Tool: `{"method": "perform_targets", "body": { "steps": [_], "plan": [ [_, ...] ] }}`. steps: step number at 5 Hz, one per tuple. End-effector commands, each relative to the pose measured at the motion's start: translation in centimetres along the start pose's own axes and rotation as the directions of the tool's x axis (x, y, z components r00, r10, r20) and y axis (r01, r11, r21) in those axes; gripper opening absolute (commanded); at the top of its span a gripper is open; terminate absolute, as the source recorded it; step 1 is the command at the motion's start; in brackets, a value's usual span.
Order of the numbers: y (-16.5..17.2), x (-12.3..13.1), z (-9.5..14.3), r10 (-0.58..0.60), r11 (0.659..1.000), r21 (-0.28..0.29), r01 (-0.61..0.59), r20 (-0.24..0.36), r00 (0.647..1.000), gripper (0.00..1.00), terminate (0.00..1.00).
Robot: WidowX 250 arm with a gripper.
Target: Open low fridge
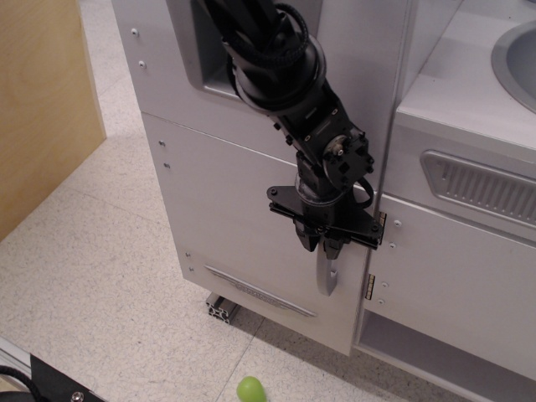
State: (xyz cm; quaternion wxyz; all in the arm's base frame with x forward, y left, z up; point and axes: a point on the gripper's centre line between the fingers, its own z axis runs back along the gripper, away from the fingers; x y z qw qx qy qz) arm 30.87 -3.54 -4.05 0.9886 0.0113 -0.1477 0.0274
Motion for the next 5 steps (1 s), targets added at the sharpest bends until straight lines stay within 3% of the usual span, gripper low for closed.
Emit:
{"method": "perform_targets", "body": {
  "steps": [1,2,3,4,5],
  "plan": [
    [1.9,-2.2,2.8,-0.073,0.997,-0.008,0.073,0.022,0.997,0.0,0.0],
    [3.3,-3.6,4.2,-0.109,0.994,0.006,0.109,0.016,0.994,0.0,0.0],
    [4.4,-3.6,6.7,-0.101,0.995,-0.024,0.1,-0.024,0.995,1.0,0.0],
    [4.6,-2.3,10.0,-0.07,0.997,-0.046,0.069,-0.014,0.997,1.0,0.0],
    [3.4,-0.7,11.1,-0.027,0.997,-0.078,0.028,0.015,1.0,1.0,0.0]
  ]
}}
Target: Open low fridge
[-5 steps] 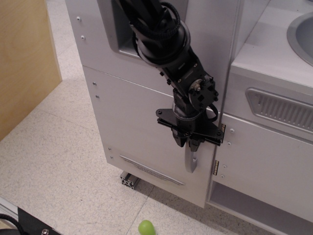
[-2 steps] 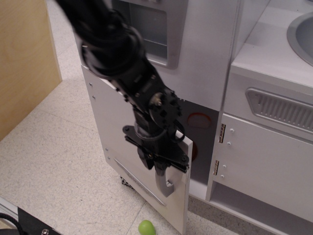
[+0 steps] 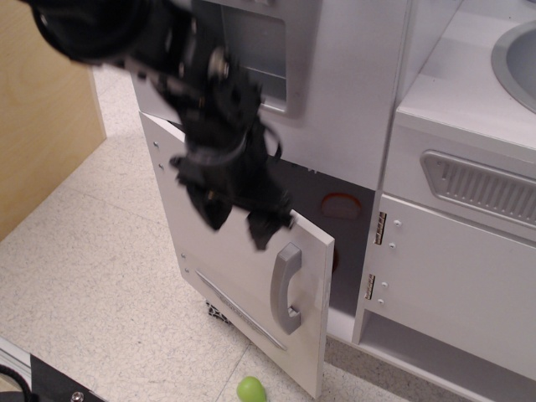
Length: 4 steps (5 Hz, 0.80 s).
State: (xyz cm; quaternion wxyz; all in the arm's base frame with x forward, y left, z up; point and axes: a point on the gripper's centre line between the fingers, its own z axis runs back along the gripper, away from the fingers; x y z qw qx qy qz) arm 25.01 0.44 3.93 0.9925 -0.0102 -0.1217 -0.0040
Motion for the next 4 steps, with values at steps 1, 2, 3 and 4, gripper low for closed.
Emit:
{"method": "perform_targets", "body": {
  "steps": [1,2,3,4],
  "plan": [
    [-2.9,3.6,1.2,0.013,0.999,-0.042,-0.009,0.103,0.995,1.0,0.0],
    [-5.0,4.6,-0.5,-0.034,0.999,-0.03,0.039,0.149,0.988,1.0,0.0],
    [-6.4,5.5,-2.6,-0.073,0.996,-0.034,0.079,0.144,0.987,1.0,0.0],
    [-6.6,5.6,-5.1,-0.106,0.994,-0.015,0.108,0.083,0.991,1.0,0.0]
  ]
}}
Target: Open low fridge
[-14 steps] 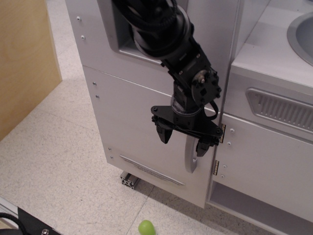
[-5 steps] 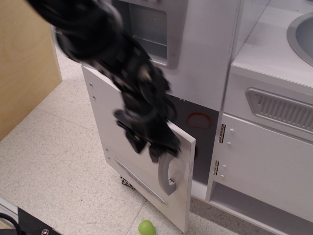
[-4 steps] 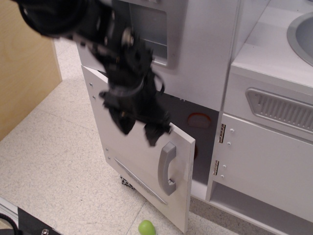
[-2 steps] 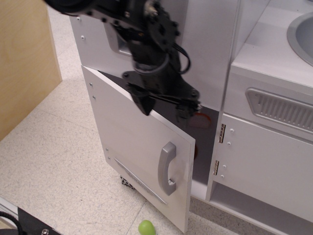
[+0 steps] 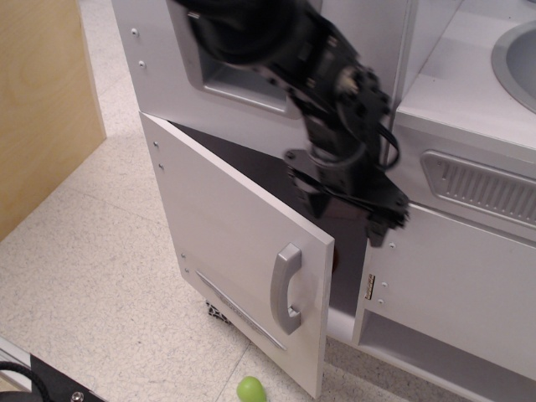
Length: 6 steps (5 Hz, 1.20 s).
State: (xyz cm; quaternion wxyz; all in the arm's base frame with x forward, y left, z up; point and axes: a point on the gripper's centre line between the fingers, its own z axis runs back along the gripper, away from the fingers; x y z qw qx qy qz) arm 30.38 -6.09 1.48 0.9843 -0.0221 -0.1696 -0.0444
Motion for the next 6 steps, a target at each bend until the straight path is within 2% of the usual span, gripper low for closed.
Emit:
{"method": "perform_targets", "body": {
  "steps": [1,2,3,5,6],
  "plan": [
    [0.9,-0.7,-2.3,-0.023,0.999,0.046,0.027,-0.07,0.997,1.0,0.0],
    [2.5,-2.8,-2.9,-0.039,0.997,0.057,0.047,-0.128,0.991,1.0,0.0],
    [4.3,-5.1,-3.0,-0.067,0.992,0.095,0.081,-0.143,0.987,1.0,0.0],
    [9.1,-9.1,-2.6,-0.106,0.982,0.132,0.133,-0.194,0.975,1.0,0.0],
    [11.6,-11.0,-2.7,-0.1,0.975,0.174,0.138,-0.21,0.973,1.0,0.0]
  ]
}}
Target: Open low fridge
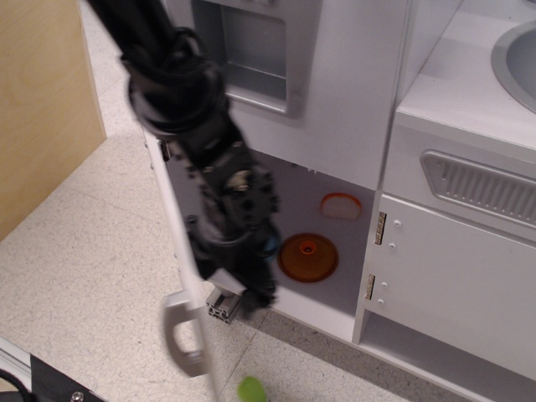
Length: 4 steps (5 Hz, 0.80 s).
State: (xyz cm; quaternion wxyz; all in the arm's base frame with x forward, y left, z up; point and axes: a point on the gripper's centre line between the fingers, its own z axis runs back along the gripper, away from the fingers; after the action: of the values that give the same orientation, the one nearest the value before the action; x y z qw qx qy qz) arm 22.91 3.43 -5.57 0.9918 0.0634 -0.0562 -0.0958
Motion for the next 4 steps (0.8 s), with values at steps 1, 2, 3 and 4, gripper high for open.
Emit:
{"method": "perform_targets", "body": {
  "steps": [1,2,3,4],
  "plan": [
    [5.4,-3.0,-0.3,-0.002,0.996,0.084,-0.001,0.04,0.999,1.0,0.0],
    [7.7,-3.9,-0.2,-0.002,0.994,0.114,-0.003,0.046,0.999,1.0,0.0],
    [7.7,-3.9,-0.2,-0.002,0.994,0.114,-0.003,0.046,0.999,1.0,0.0],
    [7.7,-3.9,-0.2,-0.002,0.994,0.114,-0.003,0.046,0.999,1.0,0.0]
  ]
}}
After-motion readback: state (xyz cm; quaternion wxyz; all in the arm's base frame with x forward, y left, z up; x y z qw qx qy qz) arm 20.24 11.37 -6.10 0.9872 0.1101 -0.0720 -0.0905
